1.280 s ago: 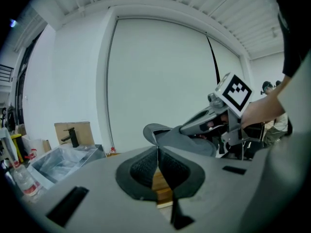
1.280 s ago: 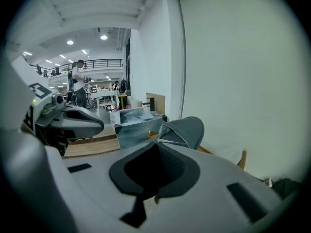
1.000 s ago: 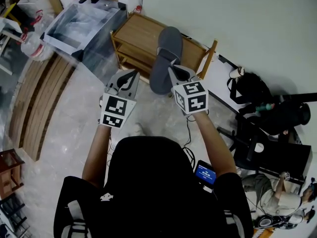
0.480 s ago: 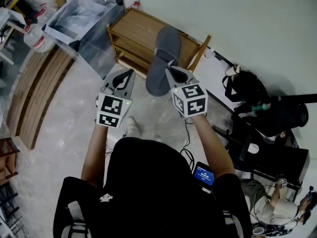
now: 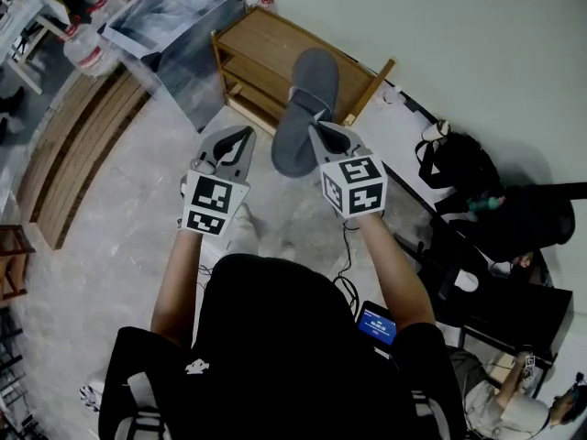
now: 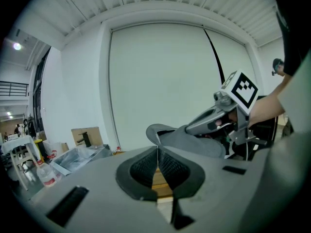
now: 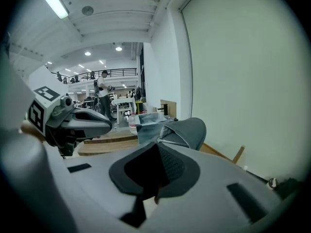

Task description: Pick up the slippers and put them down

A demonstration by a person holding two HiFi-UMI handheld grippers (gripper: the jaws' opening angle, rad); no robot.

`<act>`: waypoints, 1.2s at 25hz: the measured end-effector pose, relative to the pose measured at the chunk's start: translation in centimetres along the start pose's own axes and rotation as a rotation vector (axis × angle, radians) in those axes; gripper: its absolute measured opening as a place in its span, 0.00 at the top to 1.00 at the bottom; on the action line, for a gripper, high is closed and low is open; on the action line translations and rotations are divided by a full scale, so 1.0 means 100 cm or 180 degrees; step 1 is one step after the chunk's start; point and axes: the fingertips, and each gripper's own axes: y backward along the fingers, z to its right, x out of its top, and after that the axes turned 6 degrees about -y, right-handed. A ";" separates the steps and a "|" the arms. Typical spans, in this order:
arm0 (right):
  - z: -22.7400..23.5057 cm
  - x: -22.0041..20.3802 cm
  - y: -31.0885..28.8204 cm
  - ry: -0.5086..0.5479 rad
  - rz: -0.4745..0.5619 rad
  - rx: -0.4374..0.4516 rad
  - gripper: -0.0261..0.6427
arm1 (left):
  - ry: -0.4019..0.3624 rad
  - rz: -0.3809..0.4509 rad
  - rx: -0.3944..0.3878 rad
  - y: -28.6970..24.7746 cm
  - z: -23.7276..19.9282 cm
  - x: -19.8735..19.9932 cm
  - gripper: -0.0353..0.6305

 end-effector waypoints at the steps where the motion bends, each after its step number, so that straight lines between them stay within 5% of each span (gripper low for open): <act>1: -0.001 -0.003 0.006 0.0016 0.0005 0.0016 0.95 | -0.0004 -0.0008 0.0014 0.004 0.007 0.000 0.94; 11: -0.011 -0.033 0.047 0.0112 0.0006 0.0145 0.95 | -0.0003 -0.0083 0.0142 0.034 0.055 -0.004 0.94; 30: -0.042 -0.042 0.043 -0.0022 -0.0040 0.0086 0.95 | 0.0045 -0.0187 0.0025 0.065 0.044 -0.030 0.94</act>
